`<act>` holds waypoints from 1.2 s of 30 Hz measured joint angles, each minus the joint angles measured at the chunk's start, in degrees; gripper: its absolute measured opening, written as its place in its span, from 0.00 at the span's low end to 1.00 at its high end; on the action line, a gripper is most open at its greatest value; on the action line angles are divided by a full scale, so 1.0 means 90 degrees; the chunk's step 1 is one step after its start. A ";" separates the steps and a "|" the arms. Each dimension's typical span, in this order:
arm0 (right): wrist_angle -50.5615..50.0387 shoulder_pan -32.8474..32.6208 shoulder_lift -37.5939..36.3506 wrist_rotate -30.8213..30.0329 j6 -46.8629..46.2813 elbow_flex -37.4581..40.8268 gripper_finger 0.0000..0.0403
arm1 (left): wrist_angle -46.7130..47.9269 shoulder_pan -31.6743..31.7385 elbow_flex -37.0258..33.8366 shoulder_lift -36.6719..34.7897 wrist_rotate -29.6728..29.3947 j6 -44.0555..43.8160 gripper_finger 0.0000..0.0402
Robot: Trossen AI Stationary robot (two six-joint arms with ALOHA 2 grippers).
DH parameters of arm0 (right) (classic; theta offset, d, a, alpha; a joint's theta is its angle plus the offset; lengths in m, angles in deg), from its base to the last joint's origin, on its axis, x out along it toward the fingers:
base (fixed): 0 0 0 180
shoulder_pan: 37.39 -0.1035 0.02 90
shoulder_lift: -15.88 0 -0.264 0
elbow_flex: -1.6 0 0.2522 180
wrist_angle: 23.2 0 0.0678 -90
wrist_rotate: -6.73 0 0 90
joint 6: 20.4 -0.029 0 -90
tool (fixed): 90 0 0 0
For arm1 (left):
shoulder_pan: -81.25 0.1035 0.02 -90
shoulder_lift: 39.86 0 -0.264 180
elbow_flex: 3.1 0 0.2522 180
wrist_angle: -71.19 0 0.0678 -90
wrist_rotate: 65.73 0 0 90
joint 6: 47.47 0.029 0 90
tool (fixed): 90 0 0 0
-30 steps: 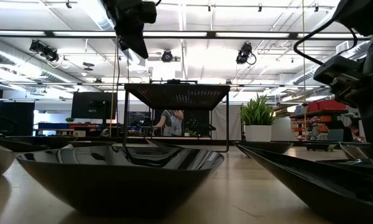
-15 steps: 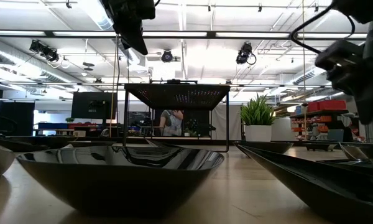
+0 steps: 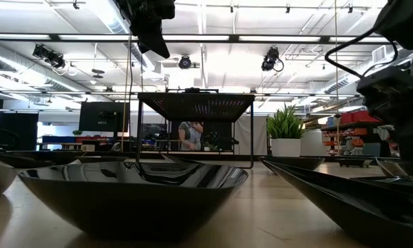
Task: Pick & Place Mini shaped plates
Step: Stack the drop shaped plate on top of the other drop shaped plate on the shelf
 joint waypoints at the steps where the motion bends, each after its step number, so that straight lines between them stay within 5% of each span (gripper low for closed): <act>1: -0.0005 -0.0001 0.0000 -0.0028 0.0000 0.0011 0.29 | 0.0002 0.0000 0.0000 0.0000 0.0000 -0.0039 0.01; 16: -0.0038 0.0087 0.0010 -0.0312 0.0593 0.0013 0.02 | 0.0016 0.0000 0.0002 0.0000 -0.0003 -0.0143 0.01; 28: 0.0039 0.0783 -0.0149 -0.0552 0.0616 -0.0369 0.00 | 0.0016 0.0000 0.0007 0.0002 -0.0345 -0.0438 0.01; 36: -0.1133 0.2063 -0.0151 -0.0555 0.1605 -0.1942 0.00 | 0.0134 0.0048 0.0007 -0.0007 -0.0561 -0.0406 0.01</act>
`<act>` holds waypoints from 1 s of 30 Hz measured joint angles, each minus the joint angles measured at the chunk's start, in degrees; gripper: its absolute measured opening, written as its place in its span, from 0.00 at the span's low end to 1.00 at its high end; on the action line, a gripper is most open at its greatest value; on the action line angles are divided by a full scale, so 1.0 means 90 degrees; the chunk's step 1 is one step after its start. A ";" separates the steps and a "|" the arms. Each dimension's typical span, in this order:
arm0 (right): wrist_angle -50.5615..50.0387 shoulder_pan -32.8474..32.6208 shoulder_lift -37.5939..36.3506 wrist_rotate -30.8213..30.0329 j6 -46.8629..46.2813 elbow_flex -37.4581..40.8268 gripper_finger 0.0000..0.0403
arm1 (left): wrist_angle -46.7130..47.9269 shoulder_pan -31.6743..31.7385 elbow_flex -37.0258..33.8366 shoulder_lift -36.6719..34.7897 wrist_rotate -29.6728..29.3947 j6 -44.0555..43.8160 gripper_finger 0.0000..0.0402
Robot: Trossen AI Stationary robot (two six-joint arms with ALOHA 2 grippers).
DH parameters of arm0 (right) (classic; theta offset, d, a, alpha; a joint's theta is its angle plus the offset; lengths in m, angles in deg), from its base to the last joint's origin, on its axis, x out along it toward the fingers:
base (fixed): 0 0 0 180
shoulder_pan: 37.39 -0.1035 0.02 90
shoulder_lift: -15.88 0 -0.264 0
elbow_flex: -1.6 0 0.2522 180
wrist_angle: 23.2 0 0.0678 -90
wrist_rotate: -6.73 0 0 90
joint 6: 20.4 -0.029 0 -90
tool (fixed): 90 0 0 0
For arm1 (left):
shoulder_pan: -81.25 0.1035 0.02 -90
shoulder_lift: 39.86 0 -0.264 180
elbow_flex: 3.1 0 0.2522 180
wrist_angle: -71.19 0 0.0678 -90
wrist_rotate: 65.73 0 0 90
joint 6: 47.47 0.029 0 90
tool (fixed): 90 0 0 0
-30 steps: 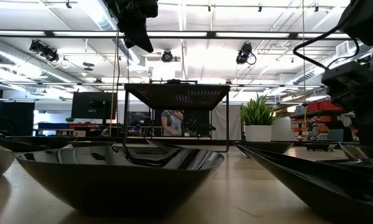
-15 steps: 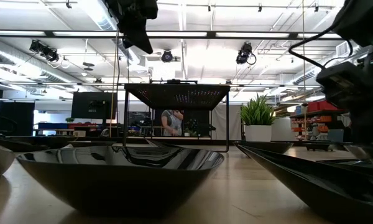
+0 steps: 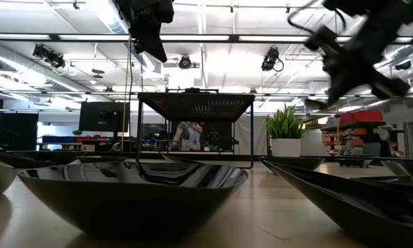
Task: Pick & Place Mini shaped plates
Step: Stack the drop shaped plate on top of the other drop shaped plate on the shelf
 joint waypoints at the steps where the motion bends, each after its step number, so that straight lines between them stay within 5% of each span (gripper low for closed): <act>1: -0.0173 0.0209 0.0000 0.0002 0.0220 -0.0275 0.00 | 0.0043 0.0032 0.0000 -0.0012 0.0000 0.0012 0.01; 7: -0.0612 0.1482 0.0448 0.0238 0.1785 -0.1929 0.00 | 0.0163 0.0276 0.0002 -0.0112 0.0001 0.0019 0.01; 15: -0.0622 0.2743 0.2636 0.0736 0.4008 -0.4128 0.00 | 0.0125 0.0524 0.0005 -0.0166 0.0000 0.0019 0.01; 23: -0.0634 0.3246 0.4641 0.0756 0.5388 -0.5752 0.00 | 0.0123 0.0525 0.0002 -0.0165 -0.0044 -0.0032 0.01; 30: -0.0794 0.3335 0.5077 0.0736 0.5558 -0.6088 0.00 | 0.0120 0.0525 0.0002 -0.0165 -0.0168 -0.0081 0.01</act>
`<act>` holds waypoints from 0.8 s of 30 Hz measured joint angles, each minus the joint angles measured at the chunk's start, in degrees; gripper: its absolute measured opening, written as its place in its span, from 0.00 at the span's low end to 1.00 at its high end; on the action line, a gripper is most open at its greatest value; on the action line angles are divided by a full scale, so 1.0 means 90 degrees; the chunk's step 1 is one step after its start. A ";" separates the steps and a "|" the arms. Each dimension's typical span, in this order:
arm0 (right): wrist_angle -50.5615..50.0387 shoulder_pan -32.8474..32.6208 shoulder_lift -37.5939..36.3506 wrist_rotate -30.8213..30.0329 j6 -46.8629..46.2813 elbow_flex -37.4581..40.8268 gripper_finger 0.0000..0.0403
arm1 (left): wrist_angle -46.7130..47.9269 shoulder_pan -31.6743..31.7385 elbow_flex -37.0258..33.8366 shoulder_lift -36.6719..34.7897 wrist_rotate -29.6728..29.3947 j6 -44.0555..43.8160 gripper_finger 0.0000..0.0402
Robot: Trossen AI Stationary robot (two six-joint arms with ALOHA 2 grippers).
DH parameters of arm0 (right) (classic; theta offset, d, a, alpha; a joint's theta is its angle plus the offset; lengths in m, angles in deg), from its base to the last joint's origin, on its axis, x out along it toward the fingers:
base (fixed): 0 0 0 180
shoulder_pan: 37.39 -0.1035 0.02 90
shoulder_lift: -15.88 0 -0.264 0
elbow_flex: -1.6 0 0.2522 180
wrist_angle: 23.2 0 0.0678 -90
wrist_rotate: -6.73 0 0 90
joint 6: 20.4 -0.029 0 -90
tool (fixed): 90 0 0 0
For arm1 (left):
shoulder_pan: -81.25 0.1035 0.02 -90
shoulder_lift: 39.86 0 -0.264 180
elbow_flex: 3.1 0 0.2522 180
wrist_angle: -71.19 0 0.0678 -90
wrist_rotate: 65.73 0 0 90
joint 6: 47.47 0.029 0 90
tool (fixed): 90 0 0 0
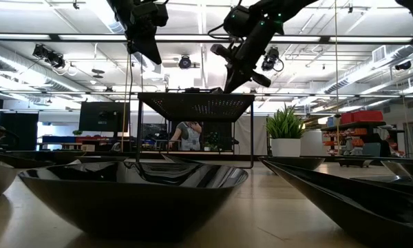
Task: Pick & Place Mini shaped plates
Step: Stack the drop shaped plate on top of the other drop shaped plate on the shelf
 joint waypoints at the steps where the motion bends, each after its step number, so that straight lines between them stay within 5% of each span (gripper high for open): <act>1: -0.0057 0.0004 0.0001 -0.0025 0.0004 0.0000 0.00 | 0.0000 0.0000 0.0000 0.0000 0.0000 -0.0005 0.01; 24: 0.0140 0.0028 0.0006 -0.0260 -0.0175 0.0163 0.08 | -0.0015 0.0000 0.0000 0.0002 -0.0001 -0.0070 0.01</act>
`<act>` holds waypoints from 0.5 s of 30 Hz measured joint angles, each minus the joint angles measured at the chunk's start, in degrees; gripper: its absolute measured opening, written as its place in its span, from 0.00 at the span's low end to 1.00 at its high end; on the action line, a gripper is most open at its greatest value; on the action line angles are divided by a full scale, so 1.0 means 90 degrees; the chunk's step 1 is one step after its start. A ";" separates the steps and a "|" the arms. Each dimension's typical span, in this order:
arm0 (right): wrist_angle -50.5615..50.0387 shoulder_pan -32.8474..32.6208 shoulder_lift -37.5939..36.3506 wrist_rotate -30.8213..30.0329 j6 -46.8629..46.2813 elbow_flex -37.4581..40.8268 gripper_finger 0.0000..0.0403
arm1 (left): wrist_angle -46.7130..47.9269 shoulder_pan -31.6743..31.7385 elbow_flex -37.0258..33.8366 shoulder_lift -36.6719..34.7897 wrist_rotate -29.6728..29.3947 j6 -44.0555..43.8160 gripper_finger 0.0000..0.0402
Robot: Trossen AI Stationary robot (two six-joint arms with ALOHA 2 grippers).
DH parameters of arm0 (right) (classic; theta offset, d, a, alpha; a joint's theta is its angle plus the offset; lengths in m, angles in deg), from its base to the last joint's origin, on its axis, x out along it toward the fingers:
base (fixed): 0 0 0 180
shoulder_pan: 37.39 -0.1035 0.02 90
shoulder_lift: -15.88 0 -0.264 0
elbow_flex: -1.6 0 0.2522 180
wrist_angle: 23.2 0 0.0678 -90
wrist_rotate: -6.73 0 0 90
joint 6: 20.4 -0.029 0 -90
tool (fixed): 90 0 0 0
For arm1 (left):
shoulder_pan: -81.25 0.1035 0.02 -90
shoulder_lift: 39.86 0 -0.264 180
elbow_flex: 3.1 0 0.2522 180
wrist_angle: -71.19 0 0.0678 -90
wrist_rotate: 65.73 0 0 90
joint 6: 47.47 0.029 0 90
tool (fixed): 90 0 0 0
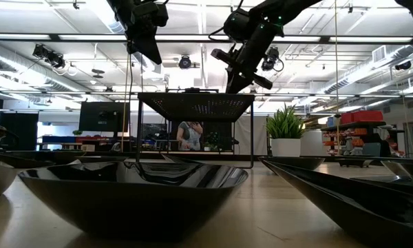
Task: Pick & Place Mini shaped plates
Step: Stack the drop shaped plate on top of the other drop shaped plate on the shelf, then stack the leaf shaped plate on top of the leaf shaped plate on the shelf
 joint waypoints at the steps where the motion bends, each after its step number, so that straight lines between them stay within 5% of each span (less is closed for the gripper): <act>1: 0.0002 0.0000 0.0000 0.0000 0.0006 0.0000 0.09 | 0.0000 0.0000 0.0000 0.0000 0.0000 0.0000 0.01; 15: 0.0152 0.0022 -0.0425 0.0253 0.0923 0.0010 0.20 | 0.0002 0.0000 -0.0002 0.0000 -0.0121 0.0002 0.01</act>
